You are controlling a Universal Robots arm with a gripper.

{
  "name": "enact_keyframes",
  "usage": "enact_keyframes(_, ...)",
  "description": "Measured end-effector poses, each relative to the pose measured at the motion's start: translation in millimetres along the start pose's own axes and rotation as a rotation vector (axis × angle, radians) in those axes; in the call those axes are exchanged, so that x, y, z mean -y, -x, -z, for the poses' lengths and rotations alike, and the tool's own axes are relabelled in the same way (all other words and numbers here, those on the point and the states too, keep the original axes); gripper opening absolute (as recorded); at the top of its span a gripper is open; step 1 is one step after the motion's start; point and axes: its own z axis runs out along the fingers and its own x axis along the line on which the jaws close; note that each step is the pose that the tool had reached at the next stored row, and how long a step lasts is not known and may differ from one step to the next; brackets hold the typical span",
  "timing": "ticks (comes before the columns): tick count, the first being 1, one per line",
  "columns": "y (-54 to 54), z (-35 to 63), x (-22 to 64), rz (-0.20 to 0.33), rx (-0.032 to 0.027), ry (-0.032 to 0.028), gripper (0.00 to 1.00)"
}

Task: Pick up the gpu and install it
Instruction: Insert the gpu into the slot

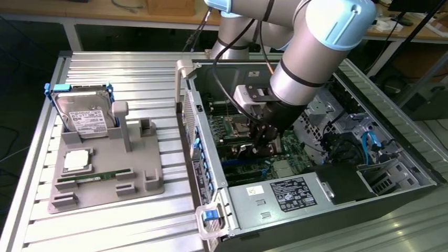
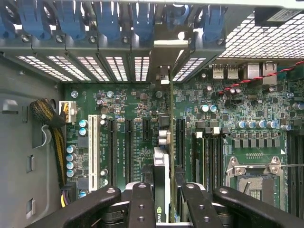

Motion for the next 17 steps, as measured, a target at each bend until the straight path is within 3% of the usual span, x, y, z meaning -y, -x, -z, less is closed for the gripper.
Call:
enact_keyframes(5,0.1,0.8,10.7,0.000,0.0000,0.0017,0.27)
enact_keyframes(17,0.8,0.8,11.2,0.000,0.0002,0.0018,0.27)
